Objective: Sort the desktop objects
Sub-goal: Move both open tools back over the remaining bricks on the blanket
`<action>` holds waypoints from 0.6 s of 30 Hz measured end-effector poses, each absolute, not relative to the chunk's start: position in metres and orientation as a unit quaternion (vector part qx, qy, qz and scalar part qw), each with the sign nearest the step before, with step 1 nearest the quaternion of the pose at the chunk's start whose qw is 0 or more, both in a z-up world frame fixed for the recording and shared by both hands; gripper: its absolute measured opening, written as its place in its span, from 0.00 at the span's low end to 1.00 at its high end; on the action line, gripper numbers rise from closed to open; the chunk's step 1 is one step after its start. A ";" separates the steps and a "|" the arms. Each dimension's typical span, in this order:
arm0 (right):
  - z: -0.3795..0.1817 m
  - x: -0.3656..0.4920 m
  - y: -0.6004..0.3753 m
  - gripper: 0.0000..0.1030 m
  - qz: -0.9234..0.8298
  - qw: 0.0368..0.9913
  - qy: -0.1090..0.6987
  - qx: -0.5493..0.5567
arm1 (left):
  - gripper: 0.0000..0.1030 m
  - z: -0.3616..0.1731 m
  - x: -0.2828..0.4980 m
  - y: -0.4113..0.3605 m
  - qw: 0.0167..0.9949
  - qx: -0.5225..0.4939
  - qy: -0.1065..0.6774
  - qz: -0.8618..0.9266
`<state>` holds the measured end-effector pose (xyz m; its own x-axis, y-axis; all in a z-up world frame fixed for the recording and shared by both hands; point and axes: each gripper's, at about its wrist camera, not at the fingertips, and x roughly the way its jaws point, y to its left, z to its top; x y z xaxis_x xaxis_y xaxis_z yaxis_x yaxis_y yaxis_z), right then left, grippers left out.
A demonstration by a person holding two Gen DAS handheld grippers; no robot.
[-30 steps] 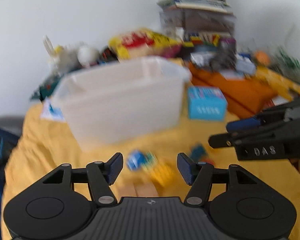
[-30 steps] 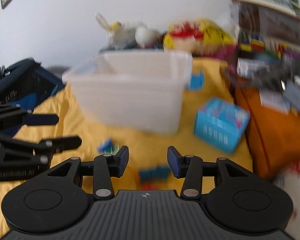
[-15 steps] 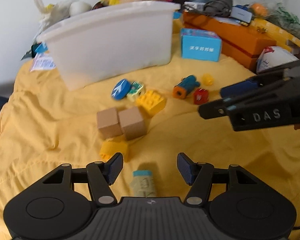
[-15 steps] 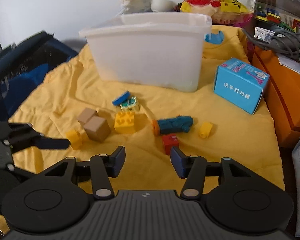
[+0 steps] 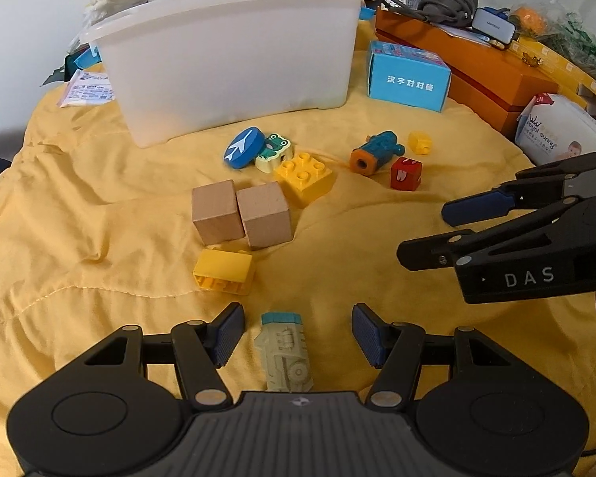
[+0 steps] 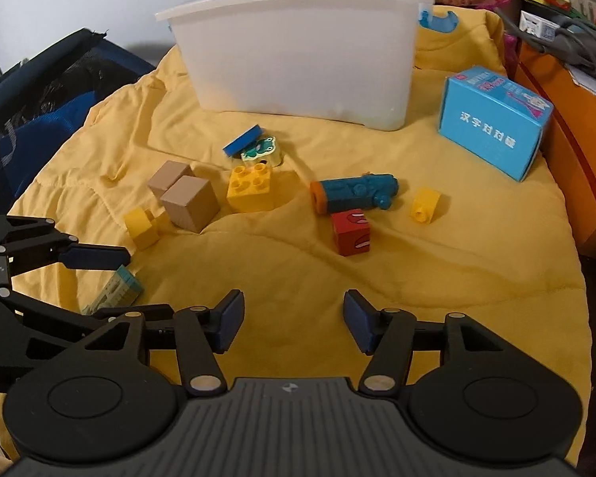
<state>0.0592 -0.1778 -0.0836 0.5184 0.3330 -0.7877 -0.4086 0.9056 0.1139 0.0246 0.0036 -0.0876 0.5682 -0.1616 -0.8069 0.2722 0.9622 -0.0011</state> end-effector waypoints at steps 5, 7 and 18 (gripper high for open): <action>-0.081 0.062 -0.174 0.58 0.214 0.872 0.437 -0.053 | 0.62 -0.089 0.025 0.006 0.883 0.054 0.449 -0.124; -0.081 0.065 -0.172 0.58 0.213 0.872 0.437 -0.057 | 0.62 -0.088 0.025 0.005 0.882 0.056 0.451 -0.125; -0.070 0.099 -0.158 0.59 0.200 0.889 0.398 -0.109 | 0.62 -0.088 0.025 0.004 0.882 0.077 0.449 -0.117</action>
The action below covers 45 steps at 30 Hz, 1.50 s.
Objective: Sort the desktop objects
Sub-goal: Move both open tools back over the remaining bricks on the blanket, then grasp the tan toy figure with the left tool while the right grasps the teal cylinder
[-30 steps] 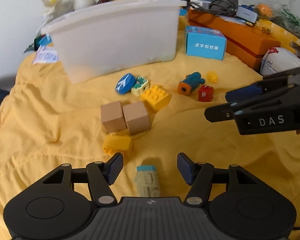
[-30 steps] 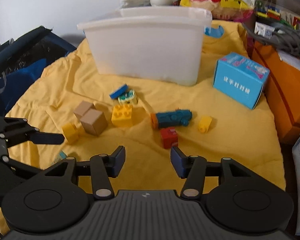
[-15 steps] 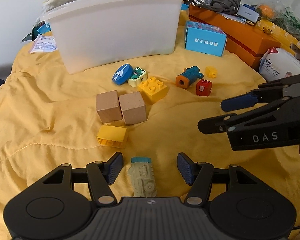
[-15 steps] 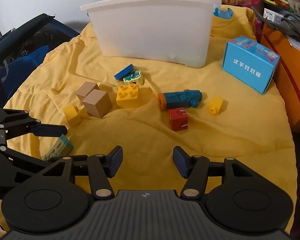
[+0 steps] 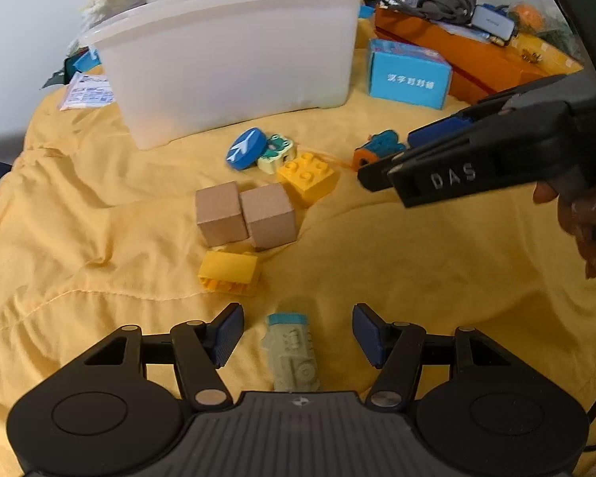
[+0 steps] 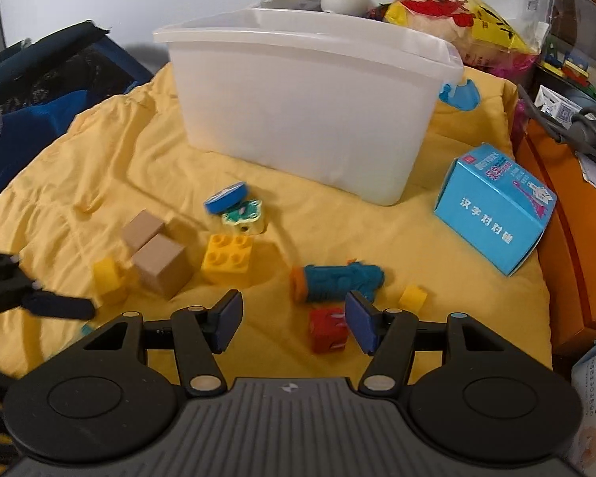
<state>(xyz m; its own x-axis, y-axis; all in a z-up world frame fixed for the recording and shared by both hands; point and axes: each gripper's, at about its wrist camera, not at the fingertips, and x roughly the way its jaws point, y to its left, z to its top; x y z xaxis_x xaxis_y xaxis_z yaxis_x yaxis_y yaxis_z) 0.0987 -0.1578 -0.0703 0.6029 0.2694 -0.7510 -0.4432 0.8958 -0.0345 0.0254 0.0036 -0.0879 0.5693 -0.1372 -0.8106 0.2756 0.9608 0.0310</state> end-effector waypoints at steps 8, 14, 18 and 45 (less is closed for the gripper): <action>-0.079 0.092 -0.162 0.61 0.188 0.889 0.405 -0.098 | 0.62 -0.083 0.016 0.003 0.901 0.092 0.411 -0.106; -0.086 0.081 -0.173 0.61 0.183 0.887 0.417 -0.074 | 0.62 -0.085 0.015 0.006 0.889 0.045 0.431 -0.148; -0.087 0.070 -0.176 0.33 0.175 0.890 0.412 -0.083 | 0.62 -0.091 0.012 0.001 0.880 0.050 0.444 -0.162; -0.076 0.076 -0.179 0.41 0.168 0.902 0.389 -0.082 | 0.62 -0.083 -0.009 0.017 0.883 0.031 0.442 -0.154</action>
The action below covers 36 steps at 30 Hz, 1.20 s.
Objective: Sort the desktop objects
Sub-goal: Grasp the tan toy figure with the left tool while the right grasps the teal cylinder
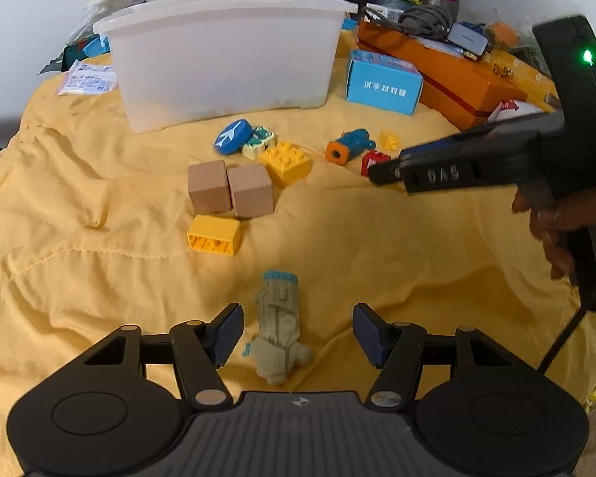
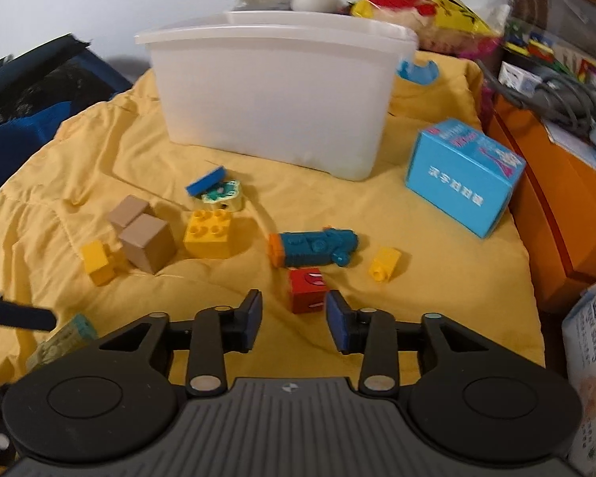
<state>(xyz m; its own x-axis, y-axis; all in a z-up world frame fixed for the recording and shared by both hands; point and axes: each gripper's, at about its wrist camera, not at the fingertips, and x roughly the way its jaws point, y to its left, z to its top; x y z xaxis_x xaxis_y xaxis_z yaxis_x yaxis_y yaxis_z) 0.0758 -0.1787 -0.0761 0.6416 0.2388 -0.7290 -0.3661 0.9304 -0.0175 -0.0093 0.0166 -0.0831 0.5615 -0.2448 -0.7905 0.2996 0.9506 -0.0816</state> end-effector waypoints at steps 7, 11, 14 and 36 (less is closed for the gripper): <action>-0.063 0.082 -0.172 0.43 0.187 0.907 0.363 -0.105 | 0.37 -0.089 -0.010 0.016 0.876 0.039 0.455 -0.153; -0.066 0.101 -0.161 0.43 0.164 0.903 0.361 -0.167 | 0.37 -0.089 -0.011 0.019 0.876 0.029 0.456 -0.153; -0.062 0.105 -0.161 0.43 0.185 0.888 0.356 -0.223 | 0.37 -0.089 -0.013 0.019 0.874 0.037 0.457 -0.161; -0.086 0.174 -0.154 0.46 0.447 0.750 0.403 -0.274 | 0.39 -0.088 -0.006 0.020 0.873 0.000 0.464 -0.148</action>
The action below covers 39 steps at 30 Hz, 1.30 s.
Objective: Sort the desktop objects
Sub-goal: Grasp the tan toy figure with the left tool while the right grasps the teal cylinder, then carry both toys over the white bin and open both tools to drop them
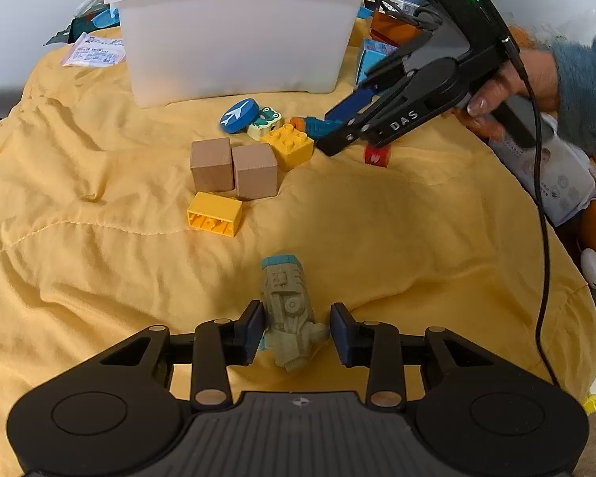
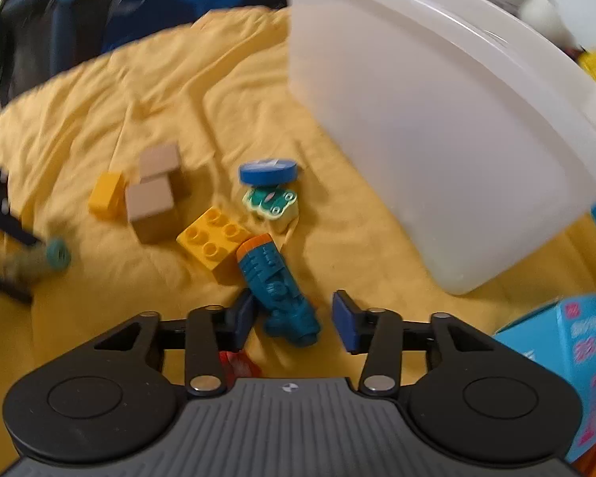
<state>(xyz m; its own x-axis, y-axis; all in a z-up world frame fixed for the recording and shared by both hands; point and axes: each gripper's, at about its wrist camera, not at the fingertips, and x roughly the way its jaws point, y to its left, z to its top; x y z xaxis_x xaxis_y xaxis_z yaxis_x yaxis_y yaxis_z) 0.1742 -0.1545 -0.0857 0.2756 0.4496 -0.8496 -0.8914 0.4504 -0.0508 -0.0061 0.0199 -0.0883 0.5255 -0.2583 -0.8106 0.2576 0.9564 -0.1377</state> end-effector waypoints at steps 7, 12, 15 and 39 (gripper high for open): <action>-0.080 0.144 -0.151 0.35 0.401 0.785 0.401 -0.247 | 0.34 -0.087 -0.005 0.017 0.875 0.010 0.463 -0.139; -0.056 0.106 -0.160 0.35 0.373 0.823 0.371 -0.212 | 0.33 -0.081 -0.003 0.018 0.877 0.006 0.456 -0.148; -0.044 0.094 -0.164 0.35 0.373 0.831 0.362 -0.199 | 0.33 -0.063 0.002 0.019 0.887 0.006 0.435 -0.152; 0.034 0.210 -0.143 0.40 0.204 0.937 0.244 -0.147 | 0.35 0.044 0.193 0.027 0.957 0.034 0.274 -0.085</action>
